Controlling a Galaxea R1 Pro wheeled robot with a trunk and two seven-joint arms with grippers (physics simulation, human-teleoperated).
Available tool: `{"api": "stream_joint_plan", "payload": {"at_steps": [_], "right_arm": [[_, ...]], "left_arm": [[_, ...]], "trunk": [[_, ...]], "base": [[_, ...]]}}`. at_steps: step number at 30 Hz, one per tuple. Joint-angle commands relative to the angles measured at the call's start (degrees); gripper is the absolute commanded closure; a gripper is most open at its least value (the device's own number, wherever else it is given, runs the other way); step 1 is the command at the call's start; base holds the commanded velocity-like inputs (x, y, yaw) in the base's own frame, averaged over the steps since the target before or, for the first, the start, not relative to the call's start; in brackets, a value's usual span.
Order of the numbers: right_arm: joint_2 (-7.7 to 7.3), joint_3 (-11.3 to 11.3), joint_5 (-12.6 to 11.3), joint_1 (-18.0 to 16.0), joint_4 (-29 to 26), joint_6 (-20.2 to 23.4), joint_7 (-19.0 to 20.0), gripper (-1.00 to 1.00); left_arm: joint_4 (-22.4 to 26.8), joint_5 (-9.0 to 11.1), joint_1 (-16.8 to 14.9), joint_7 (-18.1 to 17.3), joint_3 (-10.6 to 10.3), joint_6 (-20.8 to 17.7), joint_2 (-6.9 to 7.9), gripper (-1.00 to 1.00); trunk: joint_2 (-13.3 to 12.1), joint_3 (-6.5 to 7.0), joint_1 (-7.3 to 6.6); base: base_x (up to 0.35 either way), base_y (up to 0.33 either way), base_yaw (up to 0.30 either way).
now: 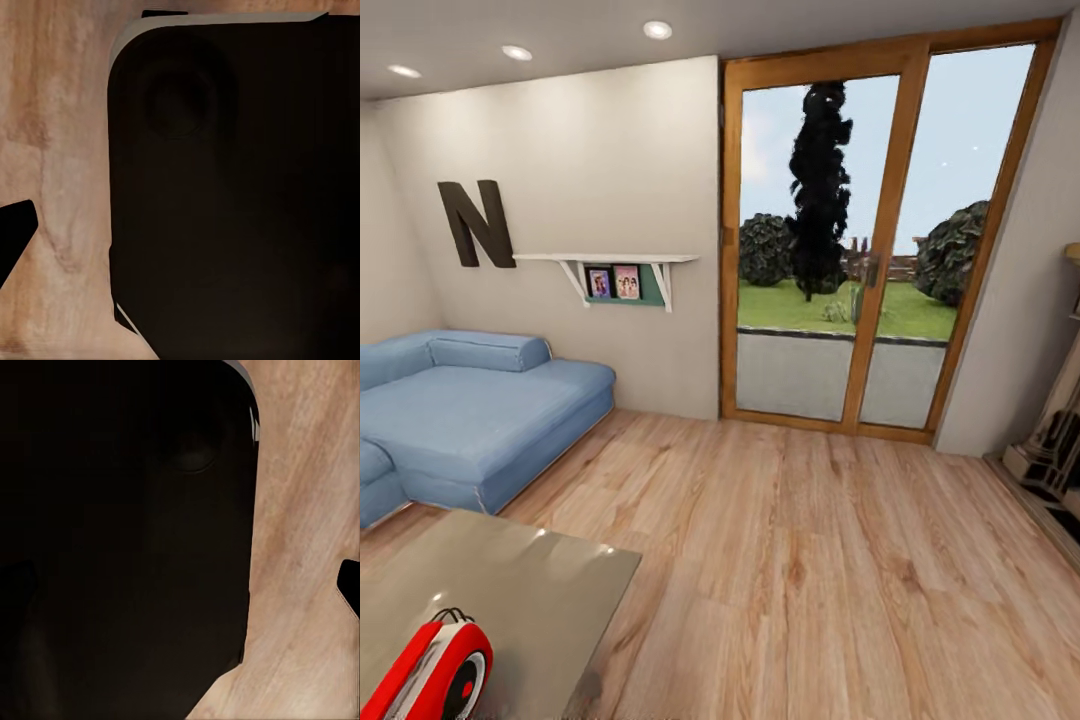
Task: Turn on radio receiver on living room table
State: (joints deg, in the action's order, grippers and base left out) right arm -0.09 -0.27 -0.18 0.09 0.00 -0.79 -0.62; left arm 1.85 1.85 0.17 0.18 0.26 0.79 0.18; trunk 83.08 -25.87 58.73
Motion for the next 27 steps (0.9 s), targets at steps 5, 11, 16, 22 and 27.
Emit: {"api": "stream_joint_plan", "payload": {"at_steps": [5,11,16,22,27], "right_arm": [[0.02,0.00,0.00,0.00,0.00,0.00,0.00,-1.00],[0.08,0.00,0.00,0.00,0.00,0.00,0.00,-1.00],[0.09,0.07,0.00,0.00,0.00,0.00,0.00,-1.00],[0.11,0.16,0.03,0.00,0.00,0.00,0.00,-1.00],[0.13,0.18,0.11,0.00,0.00,0.00,0.00,-1.00]], "left_arm": [[0.00,0.00,0.00,0.00,0.00,0.00,0.00,-1.00],[0.00,0.00,0.00,0.00,0.00,0.00,0.00,-1.00],[0.00,0.00,0.00,0.00,0.00,0.00,0.00,-1.00],[0.00,0.00,0.00,0.00,0.00,0.00,0.00,-1.00],[0.00,0.02,0.00,0.00,0.00,0.00,0.00,-1.00]], "trunk": [[0.00,0.00,0.00],[0.00,0.00,0.00],[0.00,0.00,0.00],[0.00,0.00,0.00],[0.00,0.00,0.00]], "base": [[0.000,0.000,0.282],[0.000,0.000,0.282],[0.000,0.000,0.283],[0.000,0.000,0.283],[0.000,0.000,0.283]]}}
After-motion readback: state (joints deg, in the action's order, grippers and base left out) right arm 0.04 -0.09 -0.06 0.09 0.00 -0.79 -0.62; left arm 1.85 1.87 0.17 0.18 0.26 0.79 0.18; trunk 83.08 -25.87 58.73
